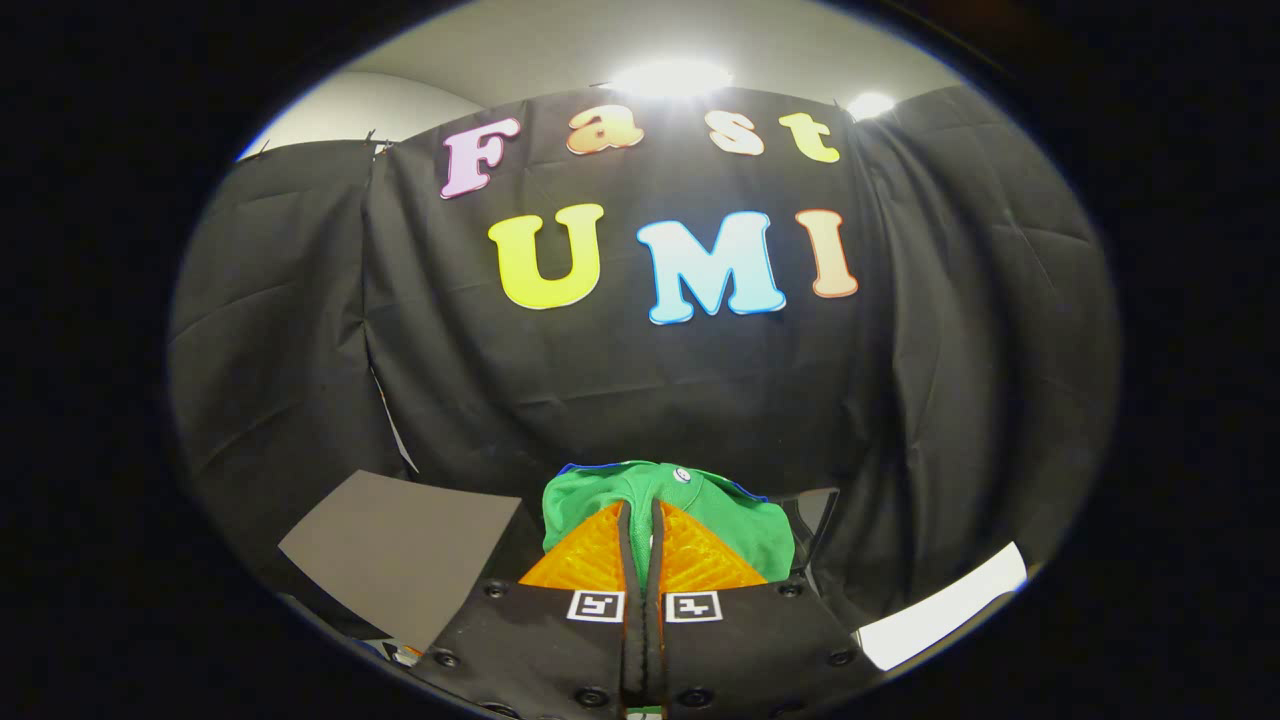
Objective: Put the clothes into the washing machine and then close the washing machine lid.
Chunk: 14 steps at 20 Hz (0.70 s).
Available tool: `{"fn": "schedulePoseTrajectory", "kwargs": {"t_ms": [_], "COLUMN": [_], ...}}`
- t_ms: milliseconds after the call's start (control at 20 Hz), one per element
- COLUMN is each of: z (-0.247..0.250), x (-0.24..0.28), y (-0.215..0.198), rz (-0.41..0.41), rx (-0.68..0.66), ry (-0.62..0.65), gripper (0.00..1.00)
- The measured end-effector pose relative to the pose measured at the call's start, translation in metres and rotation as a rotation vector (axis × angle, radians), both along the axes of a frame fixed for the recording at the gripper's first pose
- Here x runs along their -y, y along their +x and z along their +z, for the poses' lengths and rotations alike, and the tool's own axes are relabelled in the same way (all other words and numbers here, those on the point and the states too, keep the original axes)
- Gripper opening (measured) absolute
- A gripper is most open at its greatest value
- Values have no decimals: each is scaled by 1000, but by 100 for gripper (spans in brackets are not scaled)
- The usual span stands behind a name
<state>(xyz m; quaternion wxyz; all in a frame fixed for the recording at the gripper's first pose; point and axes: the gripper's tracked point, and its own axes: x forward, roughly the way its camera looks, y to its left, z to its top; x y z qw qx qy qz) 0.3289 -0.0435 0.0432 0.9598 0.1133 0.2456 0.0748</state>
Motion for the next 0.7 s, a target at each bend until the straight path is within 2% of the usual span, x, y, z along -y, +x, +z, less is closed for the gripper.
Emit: {"fn": "schedulePoseTrajectory", "kwargs": {"t_ms": [700], "z": [-131], "x": [12], "y": [-4], "rz": [41], "rx": [-161], "ry": [8], "gripper": [1]}}
